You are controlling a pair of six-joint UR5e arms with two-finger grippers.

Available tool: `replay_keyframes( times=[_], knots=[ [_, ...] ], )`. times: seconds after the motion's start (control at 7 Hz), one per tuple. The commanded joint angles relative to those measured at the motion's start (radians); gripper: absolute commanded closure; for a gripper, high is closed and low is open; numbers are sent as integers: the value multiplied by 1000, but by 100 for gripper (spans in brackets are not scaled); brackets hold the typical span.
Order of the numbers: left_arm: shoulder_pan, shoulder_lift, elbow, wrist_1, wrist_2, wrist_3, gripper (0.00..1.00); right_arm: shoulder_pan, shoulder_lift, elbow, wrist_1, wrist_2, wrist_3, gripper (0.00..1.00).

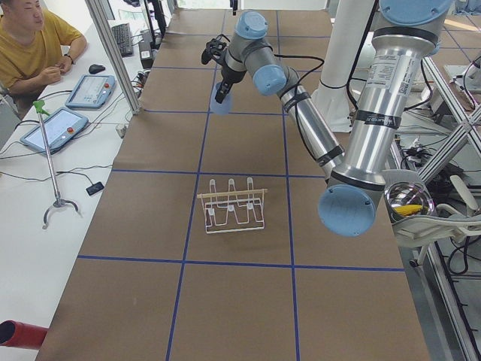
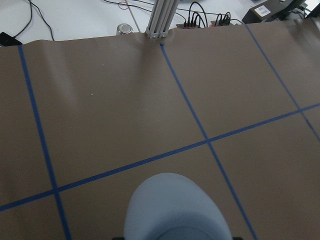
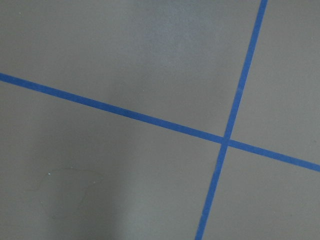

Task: Hang cup on cup holder
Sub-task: 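Carry the cup with the left gripper over the white wire rack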

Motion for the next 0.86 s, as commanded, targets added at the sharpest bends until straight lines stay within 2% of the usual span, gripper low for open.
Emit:
replay_keyframes(
  times=[0.0,0.14,0.71],
  knots=[
    [-51,23,0,178,9,220,100,34,22,-2,-172,5,-67,0],
    [-58,43,15,185,12,274,100,46,27,-3,-235,10,-121,0],
    [-61,46,136,169,37,407,100,46,20,-9,-228,16,-115,0]
  ],
)
